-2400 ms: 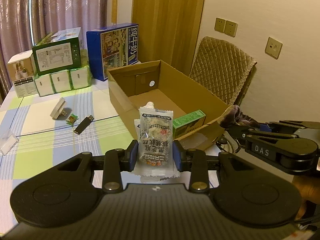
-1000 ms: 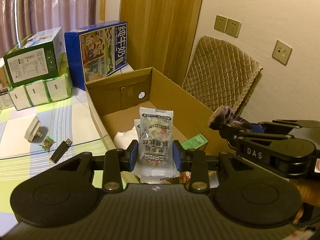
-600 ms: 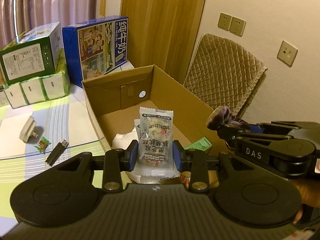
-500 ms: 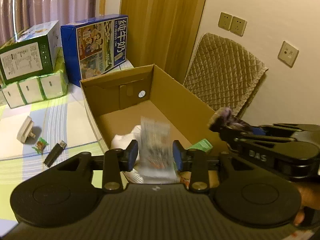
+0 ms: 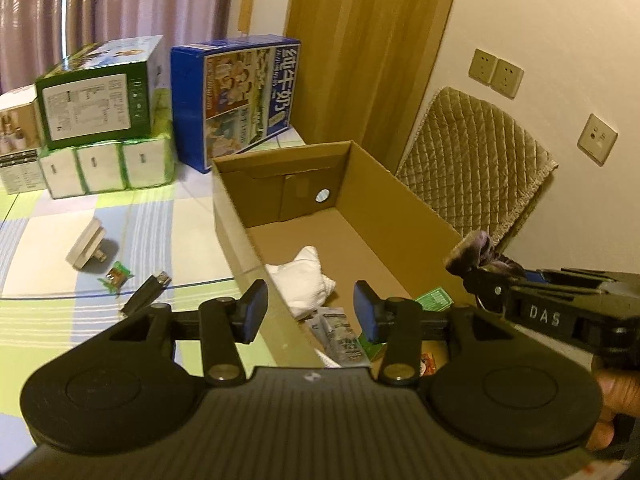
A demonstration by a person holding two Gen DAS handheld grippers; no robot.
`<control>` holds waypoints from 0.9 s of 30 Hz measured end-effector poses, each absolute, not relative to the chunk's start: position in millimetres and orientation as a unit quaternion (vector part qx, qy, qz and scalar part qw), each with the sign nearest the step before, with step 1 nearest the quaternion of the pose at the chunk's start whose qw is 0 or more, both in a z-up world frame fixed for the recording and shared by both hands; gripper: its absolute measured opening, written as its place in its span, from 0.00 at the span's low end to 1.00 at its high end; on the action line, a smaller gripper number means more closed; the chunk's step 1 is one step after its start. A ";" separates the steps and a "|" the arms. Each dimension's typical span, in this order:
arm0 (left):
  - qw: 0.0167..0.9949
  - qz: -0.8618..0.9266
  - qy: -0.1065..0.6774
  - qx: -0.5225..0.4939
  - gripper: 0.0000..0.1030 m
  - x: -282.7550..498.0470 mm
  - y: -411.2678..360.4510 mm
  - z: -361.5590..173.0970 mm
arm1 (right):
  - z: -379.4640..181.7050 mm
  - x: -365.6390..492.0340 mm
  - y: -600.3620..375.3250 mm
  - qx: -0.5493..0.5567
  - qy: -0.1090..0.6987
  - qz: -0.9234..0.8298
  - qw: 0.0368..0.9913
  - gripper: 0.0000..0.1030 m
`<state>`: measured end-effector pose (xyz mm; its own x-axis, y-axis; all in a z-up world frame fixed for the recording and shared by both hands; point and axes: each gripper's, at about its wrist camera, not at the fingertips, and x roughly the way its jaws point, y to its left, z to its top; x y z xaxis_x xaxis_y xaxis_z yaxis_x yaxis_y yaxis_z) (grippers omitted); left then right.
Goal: Organize objects
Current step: 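Open both tools to drop the packet and scrunchie into the box, then withdraw both tools back toward the remaining items on the table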
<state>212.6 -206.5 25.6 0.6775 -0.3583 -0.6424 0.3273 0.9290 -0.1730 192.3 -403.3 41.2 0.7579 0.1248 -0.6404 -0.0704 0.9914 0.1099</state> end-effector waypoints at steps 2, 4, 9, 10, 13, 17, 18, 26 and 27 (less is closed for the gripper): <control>0.917 -0.182 0.355 -0.027 0.44 210.0 -200.2 26.5 | 44.9 193.8 -403.3 0.063 0.333 0.066 0.938 0.28; 0.918 -0.176 0.354 -0.030 0.46 206.8 -192.2 27.3 | 48.8 195.3 -407.0 0.104 0.322 0.083 0.937 0.62; 0.924 -0.157 0.347 -0.029 0.49 195.4 -170.9 29.8 | 55.4 192.5 -408.6 0.123 0.307 0.082 0.940 0.74; 0.926 -0.151 0.345 -0.027 0.50 192.0 -166.4 29.8 | 56.1 190.1 -408.8 0.122 0.305 0.081 0.941 0.74; 0.927 -0.142 0.346 -0.030 0.50 182.8 -151.8 29.0 | 57.6 184.5 -409.2 0.119 0.307 0.073 0.941 0.74; 0.929 -0.132 0.344 -0.037 0.52 168.9 -133.6 30.7 | 57.9 170.9 -405.9 0.116 0.314 0.071 0.940 0.74; 0.929 -0.130 0.344 -0.040 0.53 166.2 -130.2 31.5 | 58.3 167.1 -404.0 0.116 0.315 0.072 0.939 0.74; 0.932 -0.110 0.342 -0.046 0.59 140.8 -98.7 36.7 | 64.2 141.2 -377.0 0.109 0.320 0.086 0.937 0.84; 0.932 -0.106 0.342 -0.047 0.60 137.7 -94.3 36.6 | 64.8 138.2 -373.1 0.107 0.321 0.089 0.937 0.85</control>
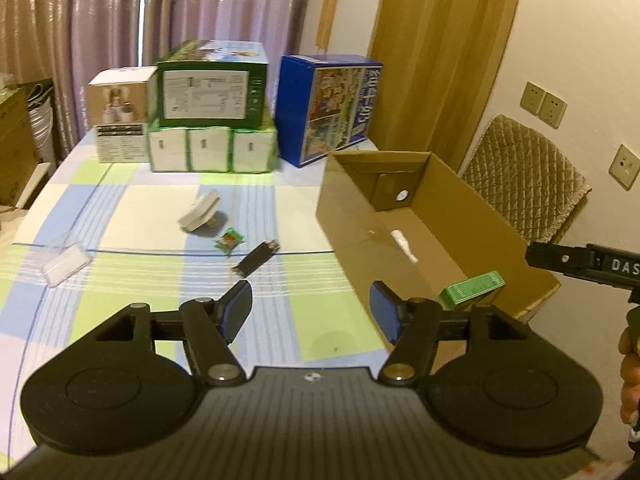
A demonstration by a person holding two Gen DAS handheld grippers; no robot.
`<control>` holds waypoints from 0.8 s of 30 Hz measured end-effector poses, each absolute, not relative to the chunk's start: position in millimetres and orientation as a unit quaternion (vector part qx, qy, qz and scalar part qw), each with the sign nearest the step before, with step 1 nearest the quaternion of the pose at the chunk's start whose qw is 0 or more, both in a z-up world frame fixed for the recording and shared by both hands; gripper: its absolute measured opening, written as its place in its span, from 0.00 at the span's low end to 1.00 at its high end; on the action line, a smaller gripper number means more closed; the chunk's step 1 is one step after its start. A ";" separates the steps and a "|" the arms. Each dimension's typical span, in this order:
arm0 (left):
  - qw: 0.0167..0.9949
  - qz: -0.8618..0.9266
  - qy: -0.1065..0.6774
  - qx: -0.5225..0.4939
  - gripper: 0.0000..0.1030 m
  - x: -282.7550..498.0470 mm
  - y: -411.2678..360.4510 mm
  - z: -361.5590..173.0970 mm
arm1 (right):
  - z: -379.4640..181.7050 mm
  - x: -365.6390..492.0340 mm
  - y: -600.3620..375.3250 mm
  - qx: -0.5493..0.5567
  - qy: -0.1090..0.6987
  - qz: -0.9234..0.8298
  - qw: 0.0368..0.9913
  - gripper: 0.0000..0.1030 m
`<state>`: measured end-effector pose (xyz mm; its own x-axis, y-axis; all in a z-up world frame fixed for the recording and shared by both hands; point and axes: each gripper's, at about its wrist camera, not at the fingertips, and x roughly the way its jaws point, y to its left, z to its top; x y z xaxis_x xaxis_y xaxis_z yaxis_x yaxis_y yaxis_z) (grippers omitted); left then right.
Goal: Organize objects
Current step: 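Withdraw both tools back toward the remaining items on the table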
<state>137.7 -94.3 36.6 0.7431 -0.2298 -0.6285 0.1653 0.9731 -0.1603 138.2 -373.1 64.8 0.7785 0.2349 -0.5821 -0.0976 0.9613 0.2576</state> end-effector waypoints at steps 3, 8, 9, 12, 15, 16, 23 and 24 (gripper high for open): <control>0.934 -0.091 0.343 -0.051 0.64 127.6 -79.7 36.9 | 66.9 130.2 -361.0 0.104 0.323 0.096 0.936 0.87; 0.937 -0.073 0.337 -0.057 0.71 112.8 -55.3 39.6 | 69.4 118.3 -336.5 0.091 0.326 0.111 0.934 0.90; 0.937 -0.070 0.337 -0.058 0.72 110.5 -50.6 40.0 | 69.6 116.6 -331.1 0.089 0.327 0.115 0.934 0.91; 0.938 -0.059 0.336 -0.061 0.77 103.5 -35.4 41.5 | 70.2 112.9 -317.4 0.085 0.326 0.126 0.933 0.92; 0.940 -0.044 0.333 -0.064 0.81 97.3 -18.8 41.3 | 70.1 110.6 -301.9 0.081 0.327 0.137 0.932 0.93; 0.940 -0.037 0.332 -0.065 0.83 95.5 -12.5 41.0 | 69.6 110.1 -296.0 0.079 0.327 0.142 0.931 0.93; 0.944 0.012 0.323 -0.068 0.98 89.2 28.5 37.5 | 59.4 111.2 -258.5 0.064 0.334 0.173 0.924 0.95; 0.943 0.016 0.324 -0.071 0.98 89.4 34.6 36.6 | 56.7 112.1 -253.2 0.062 0.337 0.177 0.923 0.95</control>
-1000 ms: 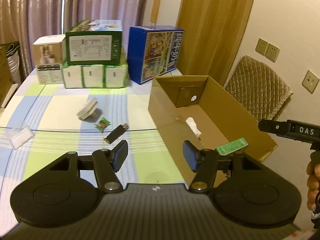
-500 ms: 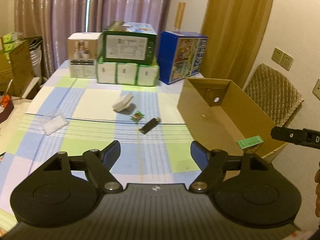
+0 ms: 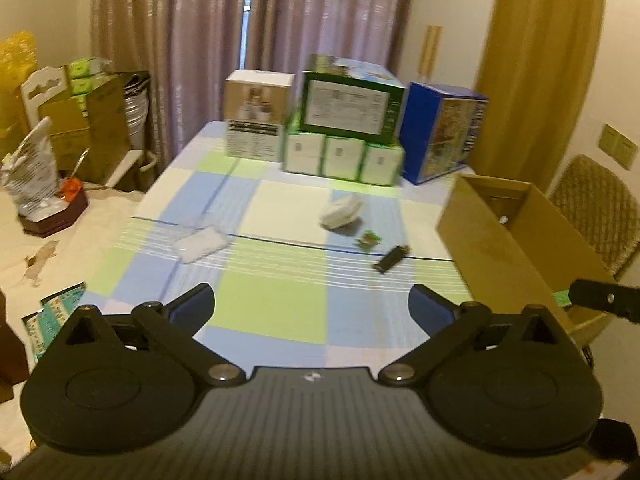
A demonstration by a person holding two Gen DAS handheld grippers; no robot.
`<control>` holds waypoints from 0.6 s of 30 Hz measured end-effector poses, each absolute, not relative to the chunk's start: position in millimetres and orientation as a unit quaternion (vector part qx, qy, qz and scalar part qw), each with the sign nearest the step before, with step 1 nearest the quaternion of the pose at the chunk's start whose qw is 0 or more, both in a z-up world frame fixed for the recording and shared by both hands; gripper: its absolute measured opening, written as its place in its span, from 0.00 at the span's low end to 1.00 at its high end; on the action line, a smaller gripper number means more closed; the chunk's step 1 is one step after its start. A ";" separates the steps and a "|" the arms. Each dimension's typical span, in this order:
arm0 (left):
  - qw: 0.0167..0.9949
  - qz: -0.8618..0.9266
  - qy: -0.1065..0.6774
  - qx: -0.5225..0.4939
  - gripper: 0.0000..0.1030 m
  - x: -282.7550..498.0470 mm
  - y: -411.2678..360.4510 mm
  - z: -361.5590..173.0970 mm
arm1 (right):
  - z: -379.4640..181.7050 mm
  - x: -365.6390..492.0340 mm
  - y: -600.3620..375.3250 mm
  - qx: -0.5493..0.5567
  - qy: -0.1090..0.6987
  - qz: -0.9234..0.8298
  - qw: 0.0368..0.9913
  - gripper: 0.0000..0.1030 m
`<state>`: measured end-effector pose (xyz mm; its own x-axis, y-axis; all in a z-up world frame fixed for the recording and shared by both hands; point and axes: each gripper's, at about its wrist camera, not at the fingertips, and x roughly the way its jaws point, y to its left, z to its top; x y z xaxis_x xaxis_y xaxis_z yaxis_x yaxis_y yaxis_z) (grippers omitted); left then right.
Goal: Organize objects
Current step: 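Withdraw both tools back toward the remaining items on the table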
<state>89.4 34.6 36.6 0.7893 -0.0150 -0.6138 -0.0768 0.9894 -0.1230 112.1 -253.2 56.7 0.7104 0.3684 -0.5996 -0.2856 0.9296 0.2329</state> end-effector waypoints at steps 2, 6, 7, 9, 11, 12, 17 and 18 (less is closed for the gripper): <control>0.942 0.027 0.326 -0.074 0.98 90.2 46.1 34.1 | 51.4 112.6 -243.7 0.056 0.341 0.183 0.920 0.95; 0.940 0.040 0.329 -0.075 0.98 93.9 64.7 28.2 | 41.9 115.0 -227.8 0.044 0.345 0.195 0.917 0.95; 0.940 0.043 0.330 -0.077 0.99 95.3 69.3 26.6 | 39.4 116.8 -223.8 0.041 0.345 0.197 0.917 0.95; 0.939 0.047 0.331 -0.079 0.99 97.4 76.0 23.5 | 35.3 119.8 -216.1 0.032 0.345 0.203 0.916 0.96; 0.938 0.049 0.333 -0.079 0.99 101.6 82.1 19.5 | 30.4 123.1 -208.5 0.019 0.342 0.210 0.916 0.96; 0.938 0.050 0.334 -0.078 0.99 104.7 84.3 17.0 | 27.7 125.1 -205.2 0.013 0.341 0.213 0.915 0.96; 0.935 0.056 0.343 -0.075 0.99 119.7 95.4 4.4 | 12.0 139.7 -190.4 -0.014 0.333 0.228 0.915 0.96; 0.934 0.057 0.345 -0.075 0.99 123.1 97.5 1.2 | 8.1 143.8 -188.0 -0.016 0.333 0.229 0.915 0.96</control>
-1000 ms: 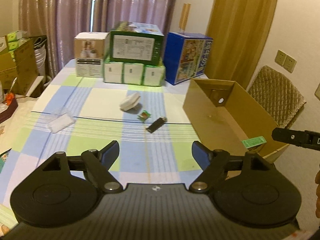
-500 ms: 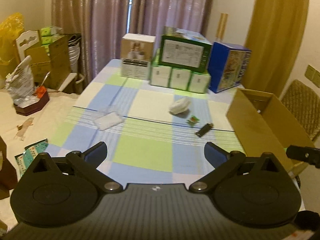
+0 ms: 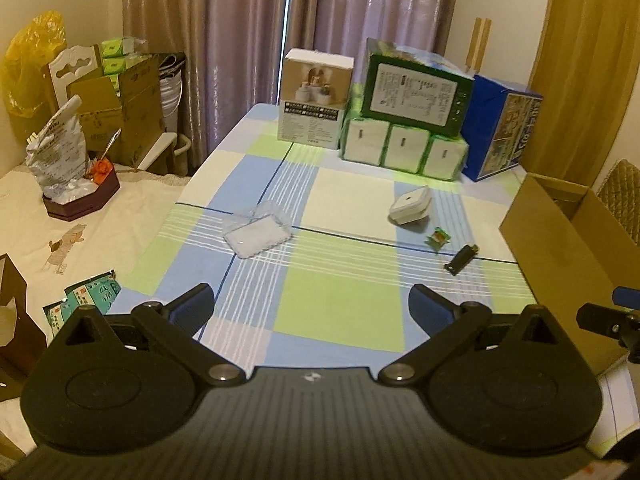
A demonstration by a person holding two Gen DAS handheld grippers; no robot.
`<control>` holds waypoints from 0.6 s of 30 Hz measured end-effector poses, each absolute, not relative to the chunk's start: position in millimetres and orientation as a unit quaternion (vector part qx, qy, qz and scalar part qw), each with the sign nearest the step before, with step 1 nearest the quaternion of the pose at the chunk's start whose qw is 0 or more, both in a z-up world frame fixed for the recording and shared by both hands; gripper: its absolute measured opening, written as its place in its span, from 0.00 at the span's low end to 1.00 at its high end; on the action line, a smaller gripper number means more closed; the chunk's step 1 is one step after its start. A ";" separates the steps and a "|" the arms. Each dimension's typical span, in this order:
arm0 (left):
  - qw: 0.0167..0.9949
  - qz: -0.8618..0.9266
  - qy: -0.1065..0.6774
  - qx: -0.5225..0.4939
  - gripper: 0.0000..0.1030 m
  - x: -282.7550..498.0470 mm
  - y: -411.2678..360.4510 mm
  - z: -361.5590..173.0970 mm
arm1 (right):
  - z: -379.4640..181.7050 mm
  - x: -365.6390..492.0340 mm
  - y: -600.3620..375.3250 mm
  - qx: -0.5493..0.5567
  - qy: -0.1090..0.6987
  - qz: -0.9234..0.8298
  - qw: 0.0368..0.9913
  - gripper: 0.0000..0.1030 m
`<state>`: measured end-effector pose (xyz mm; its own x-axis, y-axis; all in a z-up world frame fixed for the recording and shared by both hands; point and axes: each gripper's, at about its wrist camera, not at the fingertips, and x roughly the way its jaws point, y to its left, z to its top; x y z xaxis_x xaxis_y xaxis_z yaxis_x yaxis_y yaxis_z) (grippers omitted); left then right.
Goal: Organize objects
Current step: 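Withdraw both tools back toward the remaining items on the table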
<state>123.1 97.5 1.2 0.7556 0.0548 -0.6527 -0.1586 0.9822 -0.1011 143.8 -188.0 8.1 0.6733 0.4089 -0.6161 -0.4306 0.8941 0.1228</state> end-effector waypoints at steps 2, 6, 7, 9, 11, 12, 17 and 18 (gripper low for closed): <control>0.933 0.058 0.349 -0.073 0.99 130.3 101.7 -5.6 | 0.0 153.4 -184.3 -0.019 0.336 0.230 0.913 0.96; 0.930 0.059 0.356 -0.068 0.99 147.1 112.4 -20.5 | -14.8 171.9 -176.8 -0.025 0.342 0.232 0.910 0.96; 0.930 0.058 0.358 -0.064 0.99 151.9 115.1 -24.7 | -19.2 176.8 -174.5 -0.026 0.344 0.232 0.909 0.96; 0.928 0.057 0.363 -0.056 0.99 161.5 121.4 -34.0 | -26.2 184.6 -170.9 -0.028 0.348 0.234 0.908 0.96; 0.926 0.052 0.369 -0.051 0.99 171.6 129.1 -44.2 | -33.1 193.3 -165.6 -0.029 0.347 0.236 0.907 0.96; 0.926 0.050 0.372 -0.046 0.98 176.9 132.1 -49.0 | -36.7 197.9 -162.7 -0.029 0.347 0.237 0.907 0.96; 0.923 0.025 0.384 -0.017 0.98 206.1 150.5 -69.9 | -52.3 216.6 -144.2 -0.027 0.347 0.242 0.906 0.96; 0.923 0.020 0.383 -0.012 0.98 212.3 154.8 -72.9 | -55.3 220.0 -138.7 -0.030 0.349 0.245 0.904 0.96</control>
